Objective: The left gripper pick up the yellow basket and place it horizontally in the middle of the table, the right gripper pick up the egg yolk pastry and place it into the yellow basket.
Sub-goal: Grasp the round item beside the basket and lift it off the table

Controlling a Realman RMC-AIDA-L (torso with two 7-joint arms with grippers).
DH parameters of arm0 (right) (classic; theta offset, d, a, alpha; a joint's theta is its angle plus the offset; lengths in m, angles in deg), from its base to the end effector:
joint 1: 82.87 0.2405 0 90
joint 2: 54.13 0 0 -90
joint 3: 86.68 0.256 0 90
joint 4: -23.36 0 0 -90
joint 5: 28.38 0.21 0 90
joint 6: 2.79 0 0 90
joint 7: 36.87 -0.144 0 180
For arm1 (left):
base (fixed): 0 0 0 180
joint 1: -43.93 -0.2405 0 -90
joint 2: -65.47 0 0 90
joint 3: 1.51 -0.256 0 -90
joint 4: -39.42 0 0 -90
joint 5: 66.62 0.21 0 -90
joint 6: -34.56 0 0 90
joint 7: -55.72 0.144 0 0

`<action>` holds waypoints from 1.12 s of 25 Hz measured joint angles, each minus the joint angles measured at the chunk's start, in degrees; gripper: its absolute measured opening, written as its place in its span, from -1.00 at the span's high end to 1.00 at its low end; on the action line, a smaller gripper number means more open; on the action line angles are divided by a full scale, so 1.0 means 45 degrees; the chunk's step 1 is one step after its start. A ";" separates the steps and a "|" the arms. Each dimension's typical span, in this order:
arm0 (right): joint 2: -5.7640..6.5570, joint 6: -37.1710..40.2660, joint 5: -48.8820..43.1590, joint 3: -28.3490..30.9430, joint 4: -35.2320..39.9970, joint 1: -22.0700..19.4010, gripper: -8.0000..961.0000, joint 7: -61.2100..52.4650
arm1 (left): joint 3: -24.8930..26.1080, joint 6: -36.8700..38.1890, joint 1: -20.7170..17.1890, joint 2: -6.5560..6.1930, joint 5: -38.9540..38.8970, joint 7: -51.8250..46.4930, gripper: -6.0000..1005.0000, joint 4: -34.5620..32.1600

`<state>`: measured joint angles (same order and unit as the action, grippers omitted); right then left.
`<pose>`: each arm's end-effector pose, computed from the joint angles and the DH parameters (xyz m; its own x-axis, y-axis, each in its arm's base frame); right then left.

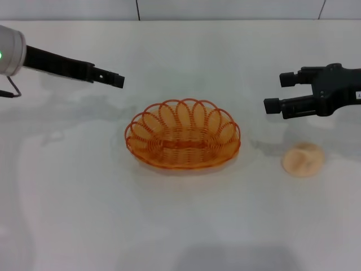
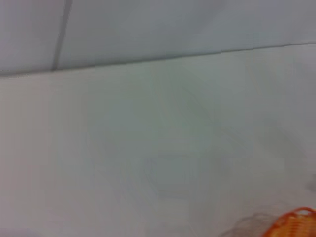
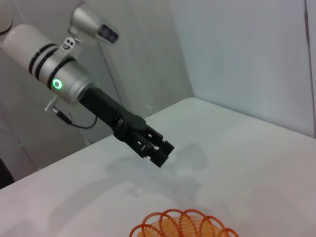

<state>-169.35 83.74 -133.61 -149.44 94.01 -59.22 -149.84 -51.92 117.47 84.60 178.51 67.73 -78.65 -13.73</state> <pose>0.1936 0.3422 0.0541 0.8269 -0.3918 -0.4034 -0.4852 -0.8596 -0.1599 -0.2257 0.4041 0.0549 0.5919 0.7718 0.2322 0.8019 -0.5349 -0.2663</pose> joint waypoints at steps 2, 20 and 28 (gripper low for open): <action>0.0000 -0.0008 -0.0008 -0.0033 -0.0030 -0.0001 -0.81 -0.0003 | 0.0061 0.0288 -0.0050 -0.0050 -0.0183 0.0502 -0.69 -0.0102; 0.0004 0.0030 -0.1160 -0.0352 -0.0382 0.0541 -0.81 -0.0421 | -0.0779 0.5647 -0.0248 -0.0510 -0.0414 0.4520 -0.77 -0.1440; 0.0007 0.0049 -0.3212 -0.0714 -0.0068 0.1215 -0.81 -0.1606 | -0.1252 0.5894 -0.0345 -0.0505 -0.0059 0.4650 -0.77 -0.1449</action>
<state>-169.32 83.96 -148.07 -152.65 93.70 -53.75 -157.07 -57.56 144.00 83.04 176.24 67.47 -57.72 -20.25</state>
